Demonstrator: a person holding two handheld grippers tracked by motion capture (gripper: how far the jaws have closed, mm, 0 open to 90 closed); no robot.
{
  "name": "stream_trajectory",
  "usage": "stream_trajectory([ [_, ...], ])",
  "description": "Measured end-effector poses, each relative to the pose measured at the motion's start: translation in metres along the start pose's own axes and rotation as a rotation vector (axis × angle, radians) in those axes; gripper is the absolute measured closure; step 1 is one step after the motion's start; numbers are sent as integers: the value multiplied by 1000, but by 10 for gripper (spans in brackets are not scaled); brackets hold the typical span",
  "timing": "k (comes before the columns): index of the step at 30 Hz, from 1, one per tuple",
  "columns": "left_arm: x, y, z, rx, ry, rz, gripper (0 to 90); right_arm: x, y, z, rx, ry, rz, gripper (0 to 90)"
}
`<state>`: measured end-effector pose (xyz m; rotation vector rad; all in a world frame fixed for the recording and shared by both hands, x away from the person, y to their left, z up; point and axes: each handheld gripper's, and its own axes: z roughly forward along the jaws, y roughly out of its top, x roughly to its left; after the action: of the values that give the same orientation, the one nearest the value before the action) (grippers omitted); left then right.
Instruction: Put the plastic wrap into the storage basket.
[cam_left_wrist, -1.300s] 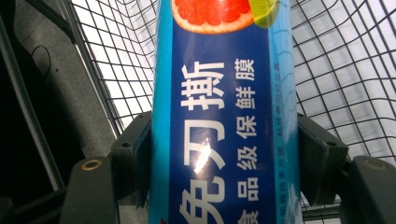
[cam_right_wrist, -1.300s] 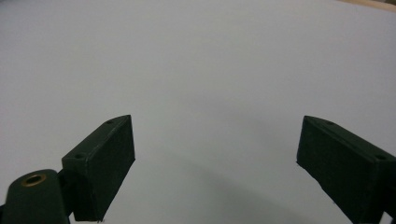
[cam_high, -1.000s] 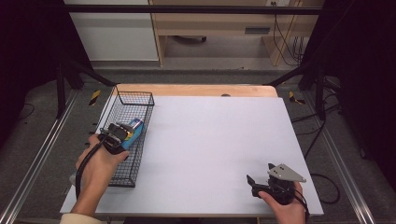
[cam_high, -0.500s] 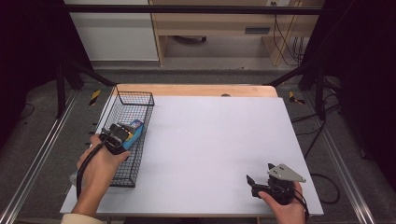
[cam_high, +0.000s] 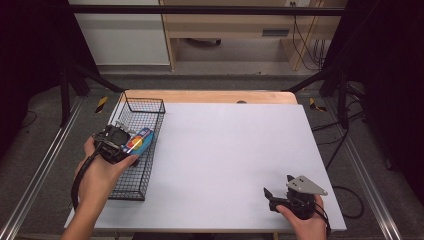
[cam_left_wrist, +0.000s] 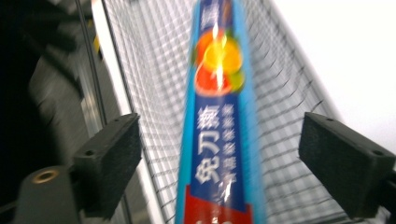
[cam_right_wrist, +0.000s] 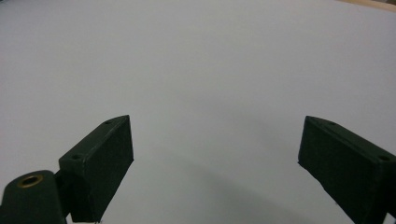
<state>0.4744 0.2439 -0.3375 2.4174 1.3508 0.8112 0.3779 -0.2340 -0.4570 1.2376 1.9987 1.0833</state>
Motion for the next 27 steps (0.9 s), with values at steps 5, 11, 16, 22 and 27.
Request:
stream_trajectory([
  [5,-6,-5,-4,-119,-124,-46,65,0,0,0,5,-2,1,102],
  [11,-9,-6,-10,-189,-141,-64,58,-2,-1,0,1,-13,13,86],
  [16,-21,-6,-22,-253,-197,-66,61,-1,0,0,-3,-2,-4,70],
  [22,-42,-1,-37,-337,-204,-12,61,-4,1,-2,-20,-4,10,60],
  [27,-52,0,-43,-479,-213,-21,86,-5,1,-2,-17,0,13,50],
])
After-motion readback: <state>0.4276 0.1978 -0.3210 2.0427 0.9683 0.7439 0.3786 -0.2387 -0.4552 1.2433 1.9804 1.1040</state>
